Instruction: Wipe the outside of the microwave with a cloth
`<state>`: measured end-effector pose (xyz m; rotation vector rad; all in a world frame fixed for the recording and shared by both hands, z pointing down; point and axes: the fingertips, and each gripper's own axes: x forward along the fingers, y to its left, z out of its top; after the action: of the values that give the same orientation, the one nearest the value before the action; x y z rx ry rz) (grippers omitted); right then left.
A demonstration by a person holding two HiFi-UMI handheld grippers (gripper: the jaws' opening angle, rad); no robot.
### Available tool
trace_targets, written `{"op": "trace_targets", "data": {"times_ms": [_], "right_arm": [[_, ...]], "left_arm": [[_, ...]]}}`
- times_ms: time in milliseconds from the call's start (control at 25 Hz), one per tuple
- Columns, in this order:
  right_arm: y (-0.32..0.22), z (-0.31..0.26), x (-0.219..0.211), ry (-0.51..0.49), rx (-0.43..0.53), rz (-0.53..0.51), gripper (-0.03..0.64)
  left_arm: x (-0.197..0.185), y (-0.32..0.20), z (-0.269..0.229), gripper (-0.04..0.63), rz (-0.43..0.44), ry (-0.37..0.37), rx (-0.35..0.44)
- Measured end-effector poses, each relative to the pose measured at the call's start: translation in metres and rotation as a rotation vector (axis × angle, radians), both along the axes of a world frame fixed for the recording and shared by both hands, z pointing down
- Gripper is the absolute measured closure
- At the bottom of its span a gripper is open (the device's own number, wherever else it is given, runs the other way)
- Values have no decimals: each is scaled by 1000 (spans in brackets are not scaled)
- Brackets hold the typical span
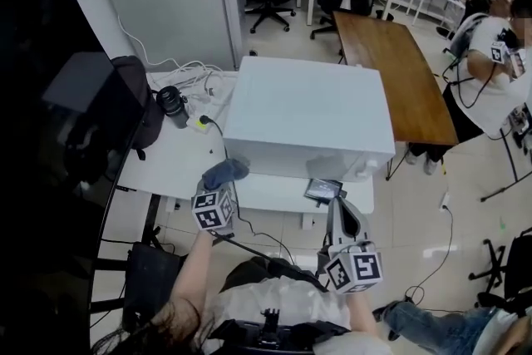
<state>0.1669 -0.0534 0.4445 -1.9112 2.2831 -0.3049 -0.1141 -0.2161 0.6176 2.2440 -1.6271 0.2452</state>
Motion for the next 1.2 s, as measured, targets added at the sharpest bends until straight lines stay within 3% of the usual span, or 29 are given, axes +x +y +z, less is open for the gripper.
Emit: {"op": "trace_targets", "data": {"times_ms": [80,160,400,600,760,880,1000,1200], "right_arm": [[-1,-1,1,-1,1,9,598],[1,0,6,2,-3,27,598],[11,6,24,8,-20,91,598],[26,7,41,21,-30,151,598],[44,4,60,33,-34,220,598],[53,2,71,32,-32,262,598],[56,6,73,24,-43,270,598],[33,11,52,15,-43,183,598]], "left_arm": [[7,13,-3,548,60,9,-3],[41,34,-9,548,205,17,-2],[213,103,-33,548,695,74,45],[339,112,-21,548,902,62,33],[388,104,0,548,918,29,-59],[386,88,9,548,869,-2,-61],[353,77,9,548,803,-1,-37],[256,39,25,548,612,-46,-14]]}}
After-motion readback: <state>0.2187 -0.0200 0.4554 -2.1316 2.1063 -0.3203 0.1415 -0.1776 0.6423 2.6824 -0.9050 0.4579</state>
